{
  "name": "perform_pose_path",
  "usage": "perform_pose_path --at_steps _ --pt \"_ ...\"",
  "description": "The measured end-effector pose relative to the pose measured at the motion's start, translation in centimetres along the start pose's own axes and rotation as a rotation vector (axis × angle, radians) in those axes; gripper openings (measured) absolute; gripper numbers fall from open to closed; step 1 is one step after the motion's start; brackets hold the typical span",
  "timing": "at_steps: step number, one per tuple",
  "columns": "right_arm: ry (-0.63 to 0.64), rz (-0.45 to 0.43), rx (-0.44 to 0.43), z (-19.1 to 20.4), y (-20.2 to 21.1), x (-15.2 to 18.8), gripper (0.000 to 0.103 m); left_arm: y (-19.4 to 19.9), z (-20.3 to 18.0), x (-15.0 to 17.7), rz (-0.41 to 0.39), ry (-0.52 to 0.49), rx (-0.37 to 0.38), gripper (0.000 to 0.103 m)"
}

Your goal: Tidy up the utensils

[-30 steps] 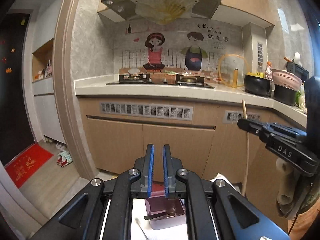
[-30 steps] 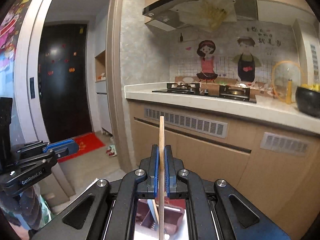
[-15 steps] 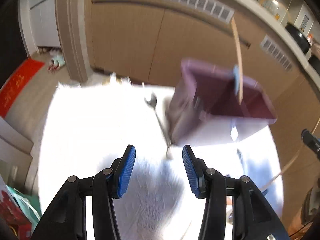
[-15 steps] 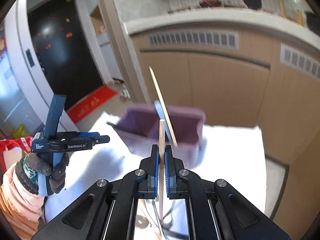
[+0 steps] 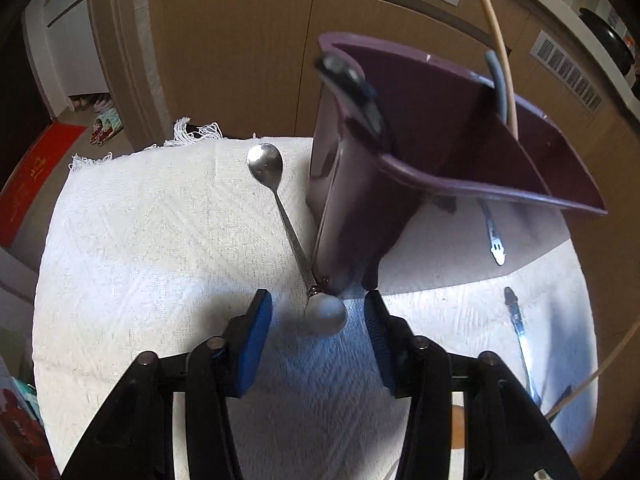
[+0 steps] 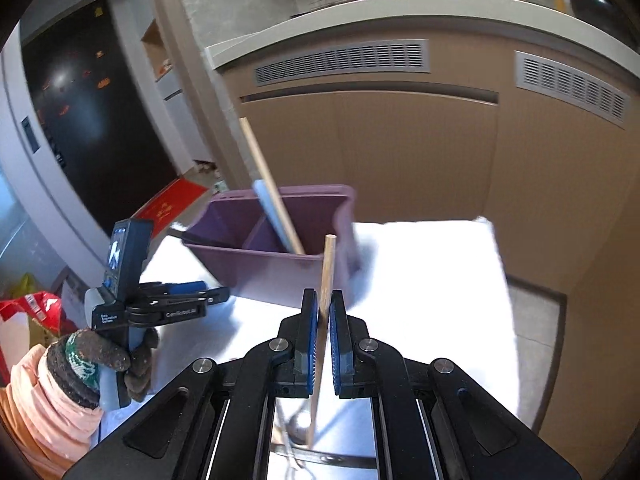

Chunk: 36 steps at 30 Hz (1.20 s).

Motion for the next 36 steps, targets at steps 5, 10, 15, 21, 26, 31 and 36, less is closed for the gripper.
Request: perform_pose_path --at_steps 5,10,15,21,26,31,36 --pt "-0.033 0.003 0.032 -2.0 1.1 0.7 0.008 0.5 0.0 1.2 -0.009 -0.014 -0.039 0.019" --pt "-0.056 -0.005 0.031 -2.8 2.2 1.2 0.008 3.5 0.0 6.2 0.033 -0.005 0.015 0.019" --pt "-0.040 -0.031 0.040 -2.7 3.8 0.9 0.008 6.9 -1.8 14.0 0.148 -0.057 0.124 0.019" --pt "0.010 -0.040 0.024 -1.0 4.3 0.8 0.008 8.5 -1.2 14.0 0.102 -0.060 0.062 0.057" --pt "0.023 -0.015 -0.005 0.1 3.6 2.1 0.008 6.0 -0.7 8.5 0.066 -0.055 0.001 0.060" --pt "0.047 -0.005 -0.012 0.6 3.7 3.0 0.007 2.7 0.0 6.7 0.115 -0.062 -0.040 0.051" --pt "0.014 0.041 0.022 -2.3 2.2 3.5 0.012 2.2 -1.2 6.8 0.094 -0.112 -0.037 0.043"
Point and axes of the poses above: each gripper's, at about its wrist camera, not at the fingertips, and y roughly against the way its jaws point, z to its left, x to its underside, the point moved 10 cm from there along -y, roughly the way its jaws point, and after that the axes turned 2 degrees about y, right-handed, at the moved point
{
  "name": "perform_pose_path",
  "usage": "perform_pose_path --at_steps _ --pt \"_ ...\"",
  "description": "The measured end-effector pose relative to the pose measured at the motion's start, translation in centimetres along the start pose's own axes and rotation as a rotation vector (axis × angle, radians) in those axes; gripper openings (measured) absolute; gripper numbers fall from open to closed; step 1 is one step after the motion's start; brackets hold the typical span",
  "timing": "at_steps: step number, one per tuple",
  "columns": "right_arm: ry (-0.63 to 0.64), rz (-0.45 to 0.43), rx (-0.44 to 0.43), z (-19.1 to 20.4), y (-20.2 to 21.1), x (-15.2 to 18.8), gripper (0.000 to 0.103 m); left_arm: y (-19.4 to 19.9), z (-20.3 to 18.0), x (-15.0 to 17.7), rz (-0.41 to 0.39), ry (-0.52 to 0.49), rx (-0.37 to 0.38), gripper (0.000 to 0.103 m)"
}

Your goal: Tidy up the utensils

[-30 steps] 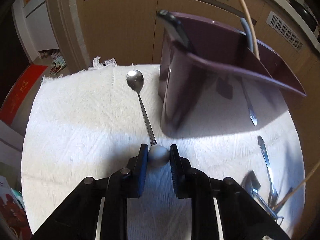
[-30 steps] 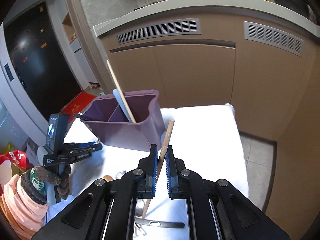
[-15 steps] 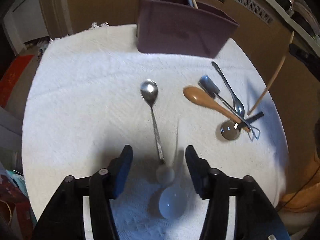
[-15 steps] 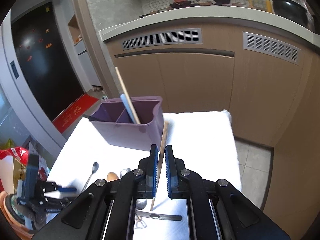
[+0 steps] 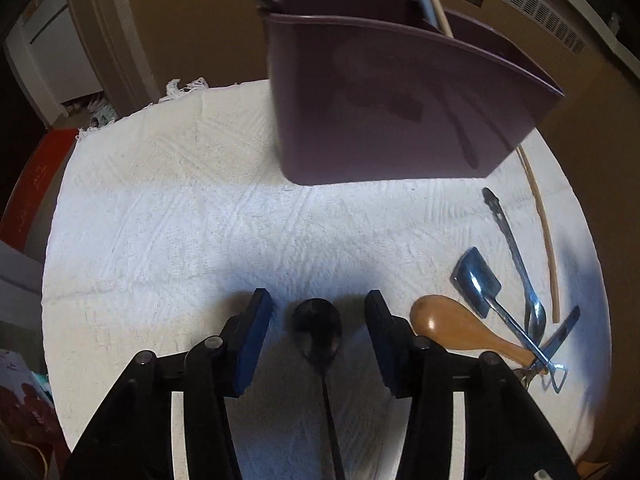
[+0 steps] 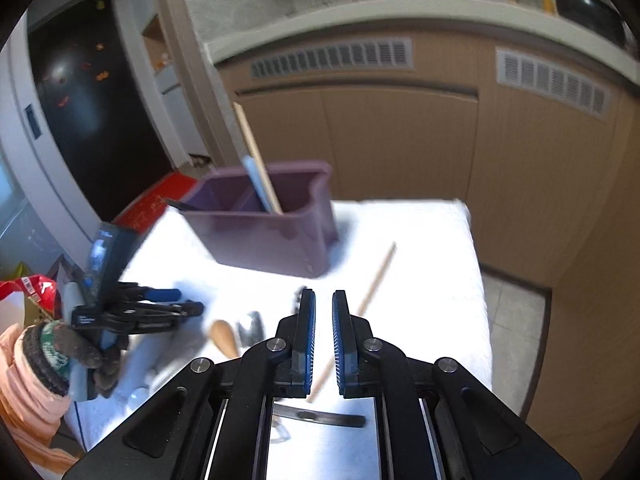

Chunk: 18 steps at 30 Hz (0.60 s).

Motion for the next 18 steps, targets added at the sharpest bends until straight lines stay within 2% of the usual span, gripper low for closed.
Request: perform_pose_path --at_steps 1,3,7,12,18 --pt "-0.016 0.021 0.011 -0.8 -0.9 0.1 0.015 0.0 -0.4 0.2 -0.019 -0.036 -0.028 0.041" --pt "-0.034 0.058 0.032 -1.9 -2.9 0.2 0.015 0.3 -1.2 0.3 -0.045 -0.066 -0.017 0.022" --pt "-0.062 0.118 0.106 -4.0 -7.7 -0.2 0.016 0.6 -1.1 0.7 -0.071 -0.046 -0.007 0.021" --pt "-0.198 0.168 0.115 -5.5 -12.9 -0.4 0.017 2.1 -0.3 1.5 -0.109 -0.021 0.027 0.021" --pt "-0.158 0.153 0.207 -5.2 -15.6 -0.9 0.037 6.6 0.5 1.0 -0.210 0.027 0.062 0.021"
Point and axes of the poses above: each gripper's, at about its wrist camera, not at the fingertips, and y roughly against the way its jaws point, z to its left, x to its underside, the point moved 10 cm from there along -y, roughly the way its jaws point, and after that the axes turned 2 degrees about y, right-handed, at the moved point
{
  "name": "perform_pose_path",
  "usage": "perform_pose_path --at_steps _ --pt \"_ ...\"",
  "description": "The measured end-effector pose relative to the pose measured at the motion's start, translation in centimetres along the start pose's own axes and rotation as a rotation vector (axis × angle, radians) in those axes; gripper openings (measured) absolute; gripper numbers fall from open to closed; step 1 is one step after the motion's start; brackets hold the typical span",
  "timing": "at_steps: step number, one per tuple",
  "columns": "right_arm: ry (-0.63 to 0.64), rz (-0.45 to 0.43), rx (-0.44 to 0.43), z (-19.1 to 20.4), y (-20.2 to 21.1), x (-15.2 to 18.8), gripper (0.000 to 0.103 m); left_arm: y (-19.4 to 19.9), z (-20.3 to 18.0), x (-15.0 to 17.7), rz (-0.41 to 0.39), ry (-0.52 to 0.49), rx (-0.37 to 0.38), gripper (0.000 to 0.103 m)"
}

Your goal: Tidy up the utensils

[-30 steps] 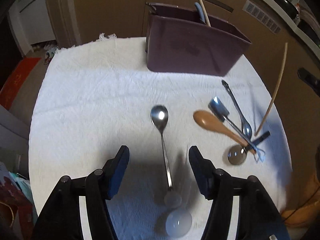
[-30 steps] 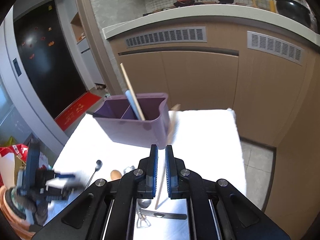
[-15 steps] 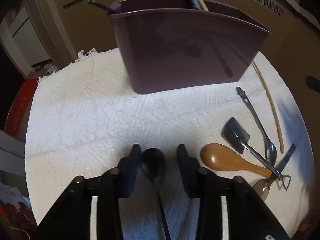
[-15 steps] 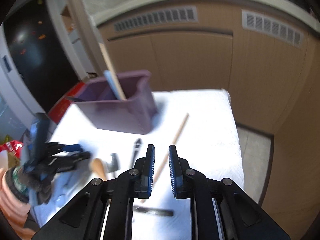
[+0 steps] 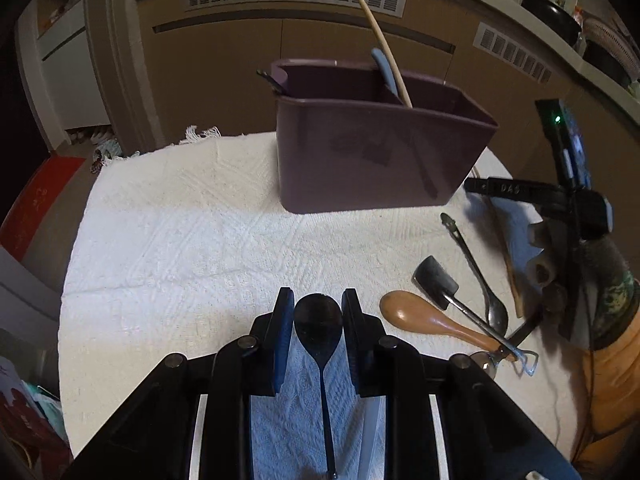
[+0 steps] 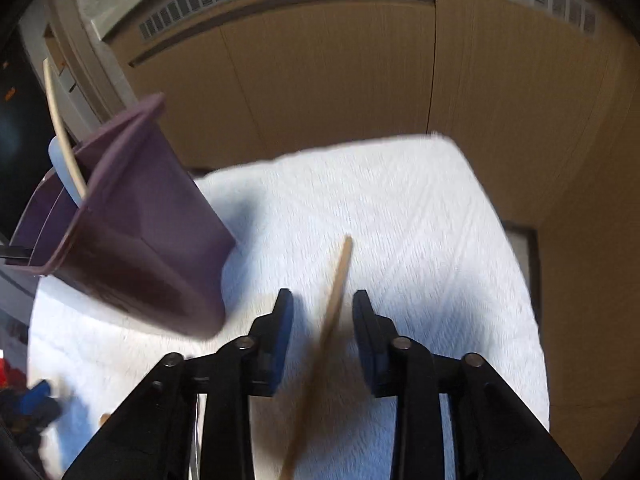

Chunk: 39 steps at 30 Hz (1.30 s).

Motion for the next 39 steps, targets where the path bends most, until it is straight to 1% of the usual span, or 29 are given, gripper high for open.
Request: perform_pose_path --at_steps 1,2,3,4,5,6,9,11,16,19,23,26,31,35,39 --pt "0.022 -0.004 0.016 0.2 0.0 0.1 0.038 0.5 0.1 -0.3 -0.014 0.008 0.005 0.021" --pt "0.040 -0.004 0.025 0.4 0.0 0.1 0.037 1.4 0.2 -0.5 -0.032 0.019 0.012 0.021" --pt "0.064 -0.005 0.040 0.5 0.0 0.2 0.032 1.9 0.0 -0.8 -0.045 0.022 0.017 0.021" --pt "0.077 -0.006 0.047 0.6 0.2 0.3 0.014 2.4 -0.1 -0.9 -0.057 0.023 0.019 0.021" --pt "0.089 0.002 0.040 0.7 0.4 0.6 0.008 3.0 -0.1 -1.1 -0.072 0.021 0.019 0.021" --pt "0.089 0.012 0.013 0.8 0.7 0.9 0.006 3.7 -0.2 -1.3 -0.088 0.018 0.019 0.021" --pt "0.110 0.003 -0.021 1.2 2.4 2.0 0.006 4.9 -0.3 -1.7 -0.121 0.012 0.017 0.021" --pt "0.123 -0.020 -0.055 1.5 4.3 2.9 0.006 5.8 -0.5 -1.7 -0.140 0.013 0.019 0.021" --pt "0.148 -0.109 -0.149 2.5 11.1 4.7 0.006 7.6 -1.2 -1.7 -0.186 0.004 0.019 0.021" --pt "0.184 -0.169 -0.168 3.2 15.0 5.2 0.006 8.9 -1.9 -1.8 -0.217 -0.005 0.032 0.021" --pt "0.216 -0.238 -0.183 4.7 19.2 5.4 0.006 10.2 -2.7 -2.4 -0.247 -0.016 0.042 0.020" --pt "0.229 -0.296 -0.196 5.7 21.6 4.7 0.006 11.1 -3.1 -3.0 -0.269 -0.027 0.038 0.020" --pt "0.235 -0.385 -0.237 7.2 24.6 2.5 0.006 12.3 -4.0 -4.8 -0.305 -0.046 0.034 0.020" --pt "0.238 -0.446 -0.268 8.1 27.1 0.3 0.006 14.4 -4.3 -7.4 -0.361 -0.062 0.030 0.020" --pt "0.267 -0.542 -0.283 9.3 29.8 -3.1 0.006 17.1 -4.3 -10.9 -0.440 -0.071 0.032 0.020"
Point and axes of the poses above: each gripper's, at about its wrist camera, not at the fingertips, and y roughly against the way its jaws point, z to its left, x to its underside, the point moved 10 cm from there along -y, roughly the way its jaws point, and after that the axes turned 2 degrees about y, right-handed, at the moved point
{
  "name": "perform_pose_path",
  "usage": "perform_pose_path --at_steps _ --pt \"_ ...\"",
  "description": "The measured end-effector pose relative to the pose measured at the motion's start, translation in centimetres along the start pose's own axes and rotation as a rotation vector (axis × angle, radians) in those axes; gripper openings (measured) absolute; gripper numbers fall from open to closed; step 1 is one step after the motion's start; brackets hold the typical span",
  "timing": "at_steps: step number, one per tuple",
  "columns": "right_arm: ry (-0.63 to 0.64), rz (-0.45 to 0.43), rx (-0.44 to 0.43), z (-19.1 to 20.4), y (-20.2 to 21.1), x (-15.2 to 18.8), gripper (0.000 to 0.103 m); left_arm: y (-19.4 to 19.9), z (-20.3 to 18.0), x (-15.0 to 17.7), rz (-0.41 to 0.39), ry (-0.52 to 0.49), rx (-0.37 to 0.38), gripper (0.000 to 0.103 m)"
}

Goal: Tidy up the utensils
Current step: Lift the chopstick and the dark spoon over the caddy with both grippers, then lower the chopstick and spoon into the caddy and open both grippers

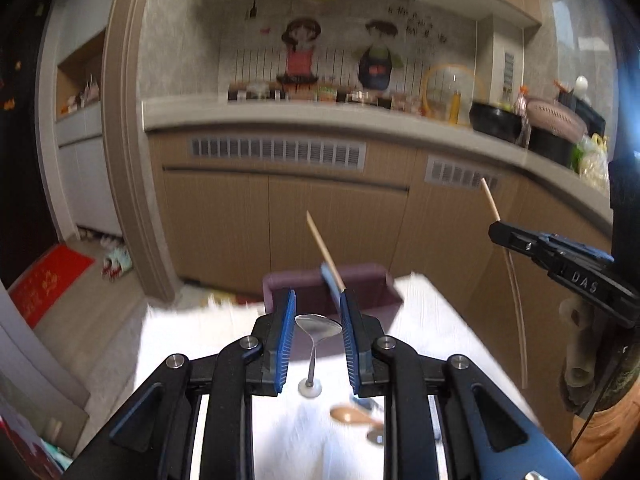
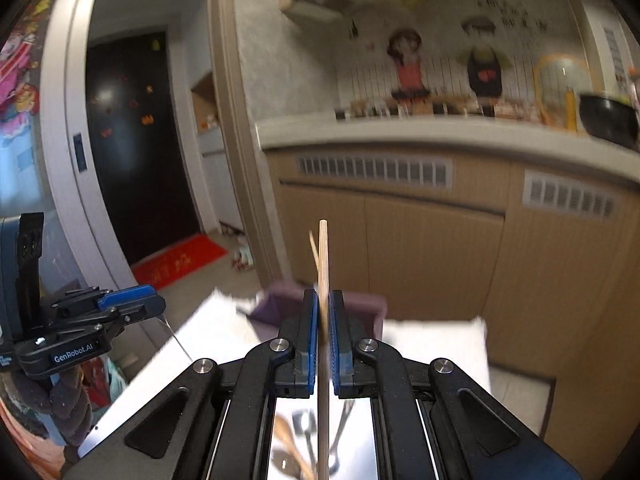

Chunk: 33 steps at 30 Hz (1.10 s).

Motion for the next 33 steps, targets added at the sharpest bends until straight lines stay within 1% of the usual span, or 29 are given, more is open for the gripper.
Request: perform_pose_path --at_steps 4,8,13,17,21,24,27,30,33 --pt "0.030 -0.085 0.004 0.2 -0.4 -4.5 0.006 -0.5 0.3 -5.1 -0.063 -0.011 -0.009 0.020" --pt "0.046 -0.141 0.015 0.0 -2.5 -8.4 0.006 -2.5 0.4 -8.6 -0.076 0.000 0.009 0.020" --pt "0.054 -0.185 0.007 0.0 -5.8 -11.3 0.006 -5.1 0.0 -10.7 -0.080 -0.011 0.020 0.020" --pt "0.067 -0.190 -0.029 0.4 -8.9 -11.6 0.006 -8.0 -0.1 -10.9 -0.057 -0.009 0.038 0.020" --pt "0.074 -0.178 -0.035 0.3 -12.1 -10.3 0.006 -10.8 0.2 -9.7 -0.015 0.000 0.055 0.019" --pt "0.079 -0.139 -0.023 -0.3 -14.8 -8.0 0.006 -12.5 0.2 -8.1 0.022 -0.005 0.064 0.019" --pt "0.074 -0.068 -0.014 -1.1 -17.3 -4.8 0.006 -14.4 0.6 -6.2 0.071 0.004 0.063 0.019" --pt "0.043 0.009 -0.022 -2.1 -19.2 -1.5 0.006 -16.2 1.8 -4.0 0.121 0.049 0.051 0.019" --pt "0.002 0.096 -0.039 -2.9 -20.6 1.5 0.006 -16.9 3.0 -2.0 0.166 0.102 0.049 0.020"
Point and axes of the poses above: each gripper's, at about its wrist camera, not at the fingertips, and y roughly against the way its jaws point, z to its left, x to its underside, the point moved 10 cm from there along -y, roughly the way its jaws point, and after that the axes turned 2 degrees about y, right-handed, at the moved point
